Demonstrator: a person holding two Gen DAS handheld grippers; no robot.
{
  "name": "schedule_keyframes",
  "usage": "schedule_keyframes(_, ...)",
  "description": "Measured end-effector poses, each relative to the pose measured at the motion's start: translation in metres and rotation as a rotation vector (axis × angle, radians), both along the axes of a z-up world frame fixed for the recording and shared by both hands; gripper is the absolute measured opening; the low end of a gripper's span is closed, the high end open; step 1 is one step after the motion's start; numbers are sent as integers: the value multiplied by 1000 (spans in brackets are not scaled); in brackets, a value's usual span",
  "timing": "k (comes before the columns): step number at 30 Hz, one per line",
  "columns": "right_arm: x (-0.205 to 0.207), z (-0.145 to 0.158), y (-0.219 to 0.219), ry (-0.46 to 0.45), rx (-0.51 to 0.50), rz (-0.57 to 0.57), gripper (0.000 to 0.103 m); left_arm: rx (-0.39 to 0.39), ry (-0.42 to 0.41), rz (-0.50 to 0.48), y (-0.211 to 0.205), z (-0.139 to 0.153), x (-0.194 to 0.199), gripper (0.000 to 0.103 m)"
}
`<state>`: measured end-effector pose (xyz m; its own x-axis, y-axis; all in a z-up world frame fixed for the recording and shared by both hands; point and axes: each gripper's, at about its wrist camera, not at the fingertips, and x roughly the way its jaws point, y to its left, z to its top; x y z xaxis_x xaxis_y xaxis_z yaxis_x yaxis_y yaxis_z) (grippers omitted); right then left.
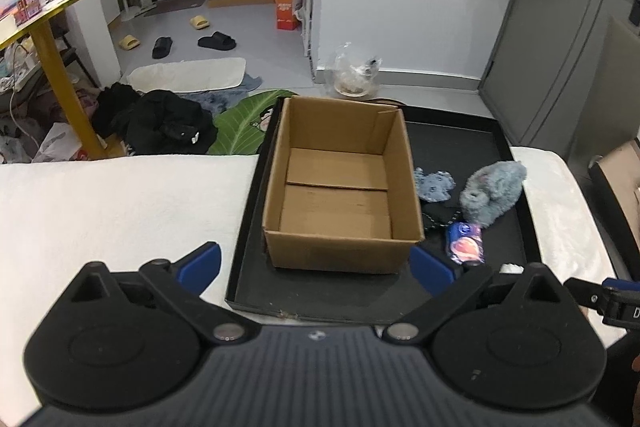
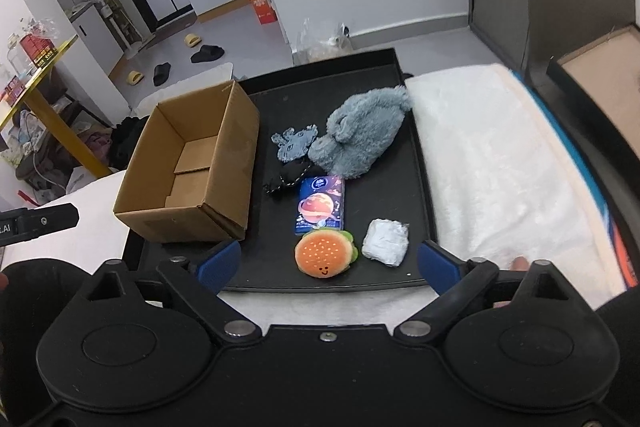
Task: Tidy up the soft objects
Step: 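Reach the right gripper to the white packet and close on it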
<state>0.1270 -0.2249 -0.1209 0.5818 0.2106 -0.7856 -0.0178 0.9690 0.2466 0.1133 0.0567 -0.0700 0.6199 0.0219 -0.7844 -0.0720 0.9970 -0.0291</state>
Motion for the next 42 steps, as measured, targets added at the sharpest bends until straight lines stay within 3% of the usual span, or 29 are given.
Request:
schedule_keyframes(7, 21, -25, -9, 54, 24, -58, 70, 22, 10, 29, 12, -13, 23, 99)
schedule_keyframes(13, 36, -45, -17, 87, 38, -101, 61, 14, 26, 59, 22, -27, 40, 90)
schedule_keyframes(21, 53, -68, -18, 134, 48, -137, 56, -39, 68, 108, 38, -47, 60, 72)
schedule_keyframes(26, 64, -80, -19, 161, 54, -169, 56, -13, 86, 122, 39, -54, 73, 67)
schedule_keyframes(34, 79, -104, -30, 240, 92, -241, 45, -9, 134, 124, 38, -69, 90, 61)
schedule_keyframes(42, 88, -122, -44, 286, 192, -312, 34, -12, 161, 132, 42, -81, 101, 46)
